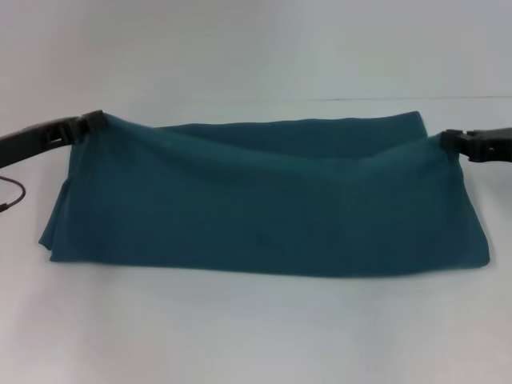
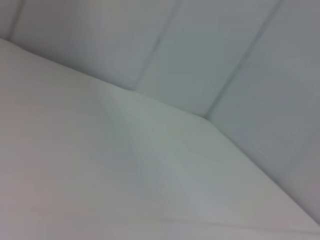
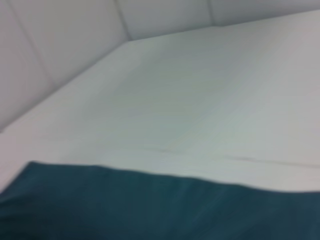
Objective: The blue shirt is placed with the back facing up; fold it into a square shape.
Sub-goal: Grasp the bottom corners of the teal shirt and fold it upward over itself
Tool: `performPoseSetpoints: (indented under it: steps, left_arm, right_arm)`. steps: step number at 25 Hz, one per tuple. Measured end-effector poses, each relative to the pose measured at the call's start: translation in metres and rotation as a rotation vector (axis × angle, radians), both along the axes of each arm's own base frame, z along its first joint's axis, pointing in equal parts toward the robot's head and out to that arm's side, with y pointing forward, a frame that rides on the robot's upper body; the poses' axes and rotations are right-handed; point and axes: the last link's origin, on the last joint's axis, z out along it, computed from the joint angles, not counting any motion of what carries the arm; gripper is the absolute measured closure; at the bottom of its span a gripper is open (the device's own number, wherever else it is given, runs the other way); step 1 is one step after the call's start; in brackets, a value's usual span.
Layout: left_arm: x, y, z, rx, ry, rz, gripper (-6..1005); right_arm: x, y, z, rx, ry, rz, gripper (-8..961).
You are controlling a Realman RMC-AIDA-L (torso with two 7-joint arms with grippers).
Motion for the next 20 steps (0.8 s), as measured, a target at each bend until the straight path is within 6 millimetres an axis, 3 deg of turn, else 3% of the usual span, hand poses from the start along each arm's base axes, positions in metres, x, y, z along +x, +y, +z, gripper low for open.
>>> performPoseSetpoints:
  steps: [10, 20]
  left_arm:
    - [-0.001, 0.034, -0.015, 0.12, 0.021, 0.134, 994]
    - [0.008, 0.049, -0.026, 0.17, 0.069, 0.169, 993]
  right_arm:
    - [-0.013, 0.053, -0.027, 0.179, -0.226, -0.064, 920]
    - [-0.024, 0.068, -0.024, 0.248, -0.275, -0.051, 920]
